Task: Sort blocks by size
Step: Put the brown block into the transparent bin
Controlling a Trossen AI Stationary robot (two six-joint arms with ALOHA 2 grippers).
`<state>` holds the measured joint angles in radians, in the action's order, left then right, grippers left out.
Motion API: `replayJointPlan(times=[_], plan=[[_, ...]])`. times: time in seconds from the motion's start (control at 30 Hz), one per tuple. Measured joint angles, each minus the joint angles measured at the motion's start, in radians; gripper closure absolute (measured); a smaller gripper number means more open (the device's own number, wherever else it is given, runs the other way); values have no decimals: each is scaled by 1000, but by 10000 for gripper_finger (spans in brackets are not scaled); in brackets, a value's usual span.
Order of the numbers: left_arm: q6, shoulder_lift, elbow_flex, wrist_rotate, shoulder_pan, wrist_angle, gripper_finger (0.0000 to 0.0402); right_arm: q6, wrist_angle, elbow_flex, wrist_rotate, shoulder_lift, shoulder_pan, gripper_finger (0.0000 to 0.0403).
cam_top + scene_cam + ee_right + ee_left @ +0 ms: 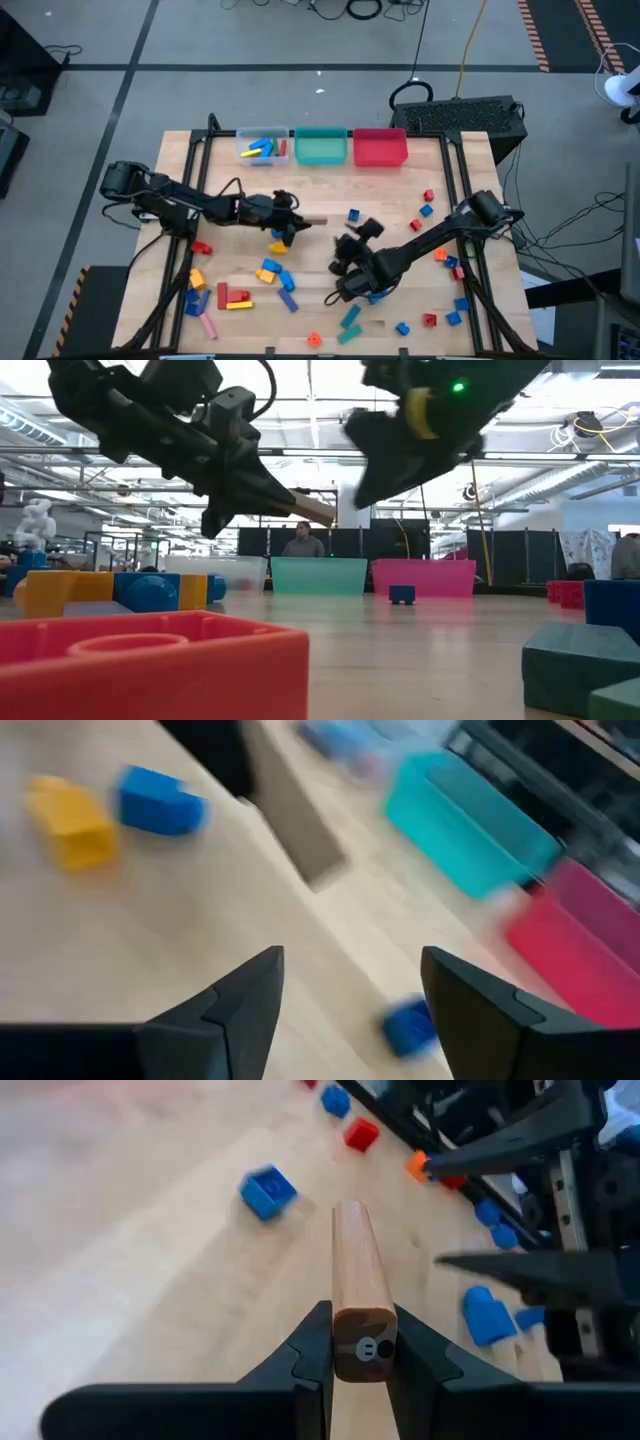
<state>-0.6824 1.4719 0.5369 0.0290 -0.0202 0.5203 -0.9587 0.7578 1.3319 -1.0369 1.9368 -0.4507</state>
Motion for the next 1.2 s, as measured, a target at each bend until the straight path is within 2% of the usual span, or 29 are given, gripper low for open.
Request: replayJointPlan(times=[0.13, 0.23, 0.33, 0.5, 0.63, 0.77, 0.83, 0.97, 1.07, 1.2], plan=[[47, -57, 1, -1, 84, -86, 339, -159, 221, 0, -16, -42, 0, 181], [100, -123, 1, -1, 156, -168, 339, -181, 332, 0, 5, -50, 5, 181], [157, -189, 1, 18, 240, -255, 339, -181, 395, 0, 102, -51, 33, 182], [227, -262, 1, 33, 396, -374, 339, -109, 372, -74, 131, -57, 107, 190], [273, -275, 1, -1, 524, -413, 339, -4, 240, -185, 136, -109, 209, 202], [306, -268, 1, -3, 644, -435, 339, 210, -46, -327, 204, -210, 314, 213], [322, -259, 1, -2, 695, -446, 339, 341, -219, -398, 272, -271, 360, 218], [355, -214, 1, 10, 774, -447, 339, 562, -515, -505, 487, -384, 433, 228], [378, -165, 1, 12, 819, -430, 339, 626, -599, -532, 636, -433, 469, 231], [382, -104, 1, 12, 863, -401, 339, 649, -597, -532, 700, -446, 479, 229]])
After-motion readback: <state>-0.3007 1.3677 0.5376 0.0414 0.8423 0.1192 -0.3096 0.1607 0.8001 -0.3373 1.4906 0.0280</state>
